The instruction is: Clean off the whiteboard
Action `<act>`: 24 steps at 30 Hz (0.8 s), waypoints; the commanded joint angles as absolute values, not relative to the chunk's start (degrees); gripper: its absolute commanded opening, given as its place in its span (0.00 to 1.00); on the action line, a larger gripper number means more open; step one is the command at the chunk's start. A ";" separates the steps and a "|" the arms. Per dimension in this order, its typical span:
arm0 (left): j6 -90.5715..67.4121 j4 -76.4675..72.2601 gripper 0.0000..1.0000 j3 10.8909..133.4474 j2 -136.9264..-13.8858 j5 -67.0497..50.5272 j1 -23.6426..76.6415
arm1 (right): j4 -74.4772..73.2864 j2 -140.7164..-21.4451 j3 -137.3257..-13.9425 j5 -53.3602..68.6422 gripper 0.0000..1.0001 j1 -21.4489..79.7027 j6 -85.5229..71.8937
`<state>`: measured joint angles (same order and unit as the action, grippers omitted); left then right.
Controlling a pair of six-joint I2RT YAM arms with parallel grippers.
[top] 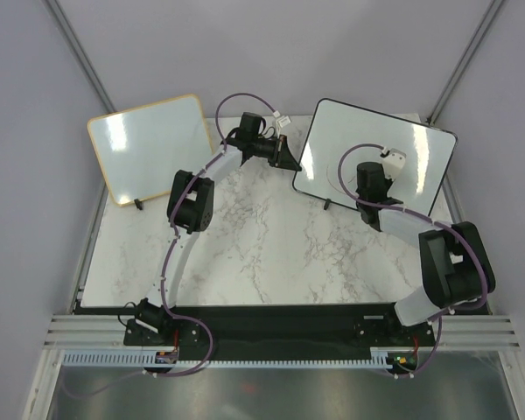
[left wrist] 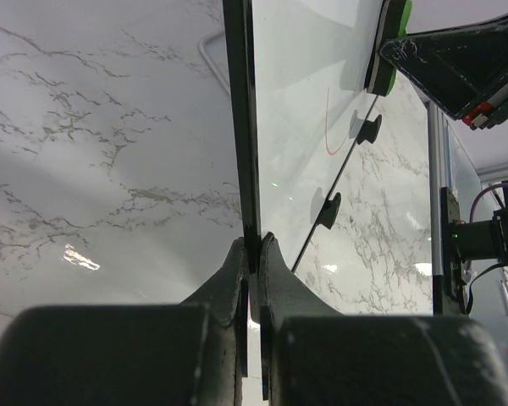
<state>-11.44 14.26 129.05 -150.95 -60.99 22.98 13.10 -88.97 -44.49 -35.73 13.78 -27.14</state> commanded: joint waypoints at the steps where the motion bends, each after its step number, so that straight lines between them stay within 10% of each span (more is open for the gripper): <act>1: -8.17 13.01 0.02 130.69 -148.27 -58.36 22.68 | 12.74 -88.79 -43.07 -32.68 0.00 14.15 -29.35; 9: -8.35 13.09 0.02 130.61 -148.10 -58.36 22.68 | 0.20 -78.14 -36.65 -51.11 0.00 8.89 -45.85; 24: -9.23 12.57 0.02 130.69 -147.83 -58.54 22.85 | 3.07 -83.30 -40.60 -49.04 0.00 11.40 -48.61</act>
